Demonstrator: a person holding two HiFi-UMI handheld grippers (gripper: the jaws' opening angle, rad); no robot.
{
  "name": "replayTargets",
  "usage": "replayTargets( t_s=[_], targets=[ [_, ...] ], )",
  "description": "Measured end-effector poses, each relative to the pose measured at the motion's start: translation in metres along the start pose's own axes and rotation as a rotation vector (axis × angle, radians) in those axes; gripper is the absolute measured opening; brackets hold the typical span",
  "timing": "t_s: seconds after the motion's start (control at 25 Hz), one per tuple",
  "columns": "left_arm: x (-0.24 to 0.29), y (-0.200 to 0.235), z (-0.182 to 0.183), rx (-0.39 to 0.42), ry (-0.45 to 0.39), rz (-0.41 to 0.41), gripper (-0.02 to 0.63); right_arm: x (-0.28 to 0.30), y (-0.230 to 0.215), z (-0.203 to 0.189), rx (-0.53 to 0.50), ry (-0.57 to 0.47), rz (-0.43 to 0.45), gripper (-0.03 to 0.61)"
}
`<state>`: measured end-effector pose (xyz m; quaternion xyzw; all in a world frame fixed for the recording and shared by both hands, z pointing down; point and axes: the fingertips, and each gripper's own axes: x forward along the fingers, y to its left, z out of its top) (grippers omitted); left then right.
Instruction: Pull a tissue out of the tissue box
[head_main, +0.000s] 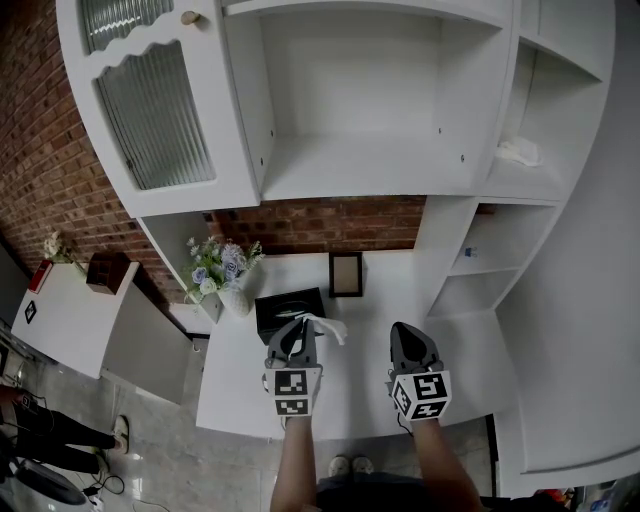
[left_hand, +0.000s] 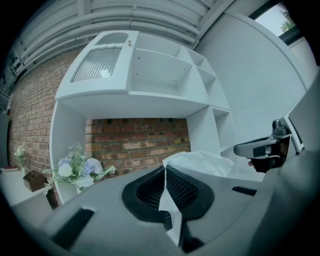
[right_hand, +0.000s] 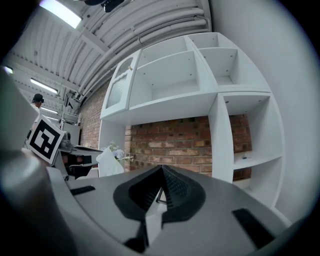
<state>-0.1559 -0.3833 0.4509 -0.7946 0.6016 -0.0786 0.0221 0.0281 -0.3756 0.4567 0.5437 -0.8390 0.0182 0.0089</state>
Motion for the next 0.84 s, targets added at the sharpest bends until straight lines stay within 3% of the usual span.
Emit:
replayTargets(
  t_s=[0.84],
  targets=[
    [-0.002,-0.011,-0.002,-0.003,0.006,0.005,0.011,-0.004,-0.011,-0.005,0.021,0.006,0.002,-0.002]
  ],
)
